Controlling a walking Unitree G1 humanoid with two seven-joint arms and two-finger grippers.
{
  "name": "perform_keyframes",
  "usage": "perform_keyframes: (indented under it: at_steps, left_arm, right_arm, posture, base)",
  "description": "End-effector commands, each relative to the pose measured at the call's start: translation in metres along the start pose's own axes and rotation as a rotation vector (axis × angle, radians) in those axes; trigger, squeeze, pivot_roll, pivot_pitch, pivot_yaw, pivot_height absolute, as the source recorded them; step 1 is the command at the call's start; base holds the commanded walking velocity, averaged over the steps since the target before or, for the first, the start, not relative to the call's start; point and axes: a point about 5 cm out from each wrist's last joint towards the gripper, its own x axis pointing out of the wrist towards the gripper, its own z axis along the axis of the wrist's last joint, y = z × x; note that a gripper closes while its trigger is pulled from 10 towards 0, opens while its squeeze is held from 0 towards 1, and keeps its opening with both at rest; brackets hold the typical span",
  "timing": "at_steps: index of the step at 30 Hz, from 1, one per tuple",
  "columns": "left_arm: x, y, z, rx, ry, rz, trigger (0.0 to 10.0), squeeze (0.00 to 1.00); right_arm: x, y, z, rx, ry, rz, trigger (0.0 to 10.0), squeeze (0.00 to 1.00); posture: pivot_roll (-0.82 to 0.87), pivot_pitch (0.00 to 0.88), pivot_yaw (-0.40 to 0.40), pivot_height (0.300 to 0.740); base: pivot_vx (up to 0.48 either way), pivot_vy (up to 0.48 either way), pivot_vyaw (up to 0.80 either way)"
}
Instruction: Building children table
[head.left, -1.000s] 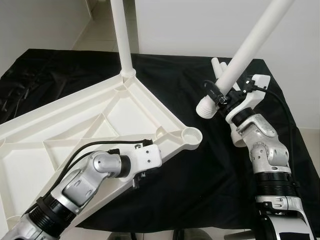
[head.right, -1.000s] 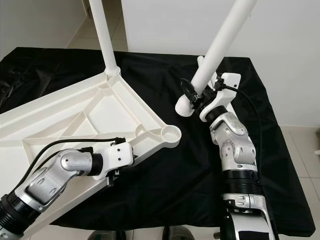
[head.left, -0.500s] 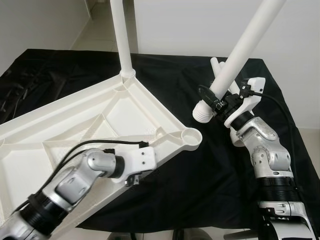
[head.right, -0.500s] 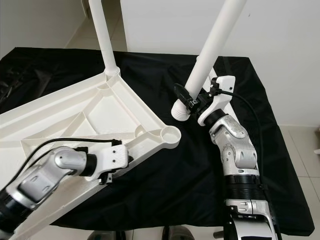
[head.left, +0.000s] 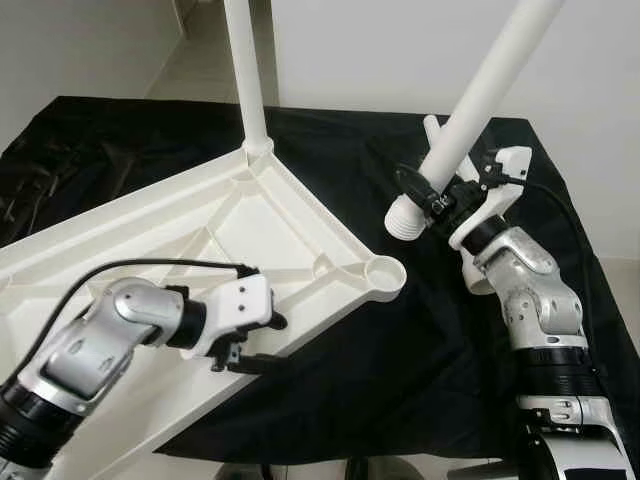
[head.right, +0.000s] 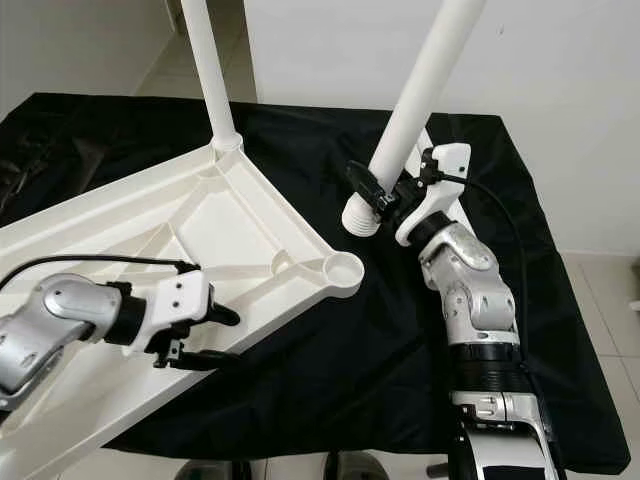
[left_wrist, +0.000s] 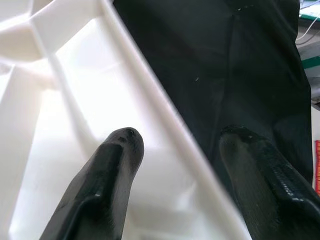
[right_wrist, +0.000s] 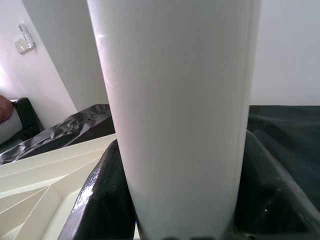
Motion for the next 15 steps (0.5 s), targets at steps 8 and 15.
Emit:
perform_keyframes:
  at_steps: [8,15]
  left_arm:
    - [-0.012,0.038,0.001,-0.04,-0.062,0.212,10.0,0.0]
    - [-0.012,0.071,0.006,-0.051,-0.133,0.447,10.0,0.0]
  right_arm:
    - [0.001,0.008,-0.005,-0.017,0.02,0.015,10.0,0.0]
    - [-0.002,0.014,-0.012,-0.025,0.039,0.033,10.0,0.0]
  posture:
    - [0.01,0.073,0.015,0.74]
    - [0.01,0.074,0.016,0.74]
  base:
    - [0.0,0.0,0.0]
    - [0.0,0.0,0.0]
